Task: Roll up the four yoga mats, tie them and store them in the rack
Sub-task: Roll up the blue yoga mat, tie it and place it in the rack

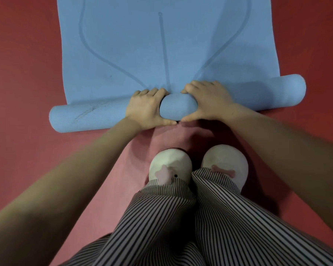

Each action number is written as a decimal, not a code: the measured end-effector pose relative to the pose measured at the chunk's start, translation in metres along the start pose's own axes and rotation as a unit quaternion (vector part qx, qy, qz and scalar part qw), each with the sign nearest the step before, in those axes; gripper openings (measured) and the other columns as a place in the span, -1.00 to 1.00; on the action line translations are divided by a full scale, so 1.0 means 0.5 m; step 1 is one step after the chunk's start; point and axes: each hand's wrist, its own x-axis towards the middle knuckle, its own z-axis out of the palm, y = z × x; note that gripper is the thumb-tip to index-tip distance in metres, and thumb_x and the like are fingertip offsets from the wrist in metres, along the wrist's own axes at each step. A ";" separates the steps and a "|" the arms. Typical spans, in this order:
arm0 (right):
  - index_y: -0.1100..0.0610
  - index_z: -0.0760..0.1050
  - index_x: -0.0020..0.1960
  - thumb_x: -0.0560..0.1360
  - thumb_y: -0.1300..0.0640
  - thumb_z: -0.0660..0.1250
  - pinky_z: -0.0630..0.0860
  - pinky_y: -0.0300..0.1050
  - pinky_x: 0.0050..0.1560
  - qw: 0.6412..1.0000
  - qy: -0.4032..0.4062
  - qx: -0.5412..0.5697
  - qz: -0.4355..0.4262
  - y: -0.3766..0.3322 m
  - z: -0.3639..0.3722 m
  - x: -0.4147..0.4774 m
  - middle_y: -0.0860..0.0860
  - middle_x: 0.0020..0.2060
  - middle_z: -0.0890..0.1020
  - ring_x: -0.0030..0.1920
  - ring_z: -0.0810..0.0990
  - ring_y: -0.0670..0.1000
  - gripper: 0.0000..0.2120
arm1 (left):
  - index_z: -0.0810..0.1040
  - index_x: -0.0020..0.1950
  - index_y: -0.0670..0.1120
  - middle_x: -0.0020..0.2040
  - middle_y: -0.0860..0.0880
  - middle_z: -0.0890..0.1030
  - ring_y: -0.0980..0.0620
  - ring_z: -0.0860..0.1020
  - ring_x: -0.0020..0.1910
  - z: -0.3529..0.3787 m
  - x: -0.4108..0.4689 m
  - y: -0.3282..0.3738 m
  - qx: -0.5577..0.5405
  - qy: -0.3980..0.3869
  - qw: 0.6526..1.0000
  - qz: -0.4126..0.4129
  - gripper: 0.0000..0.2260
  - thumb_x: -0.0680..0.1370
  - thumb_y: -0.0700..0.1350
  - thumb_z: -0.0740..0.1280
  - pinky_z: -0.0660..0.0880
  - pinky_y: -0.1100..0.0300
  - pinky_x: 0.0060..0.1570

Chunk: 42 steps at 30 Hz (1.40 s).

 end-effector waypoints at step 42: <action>-0.12 0.47 0.29 0.24 -0.33 0.44 0.32 -0.12 0.15 0.988 -0.055 0.132 0.063 -0.001 -0.013 0.008 -0.09 0.19 0.59 0.20 0.50 0.01 -0.33 | 0.47 0.33 0.00 0.18 -0.01 0.57 -0.11 0.52 0.14 -0.015 -0.015 -0.003 0.000 -0.033 0.998 0.048 -0.08 0.16 0.54 0.11 0.37 0.02 0.14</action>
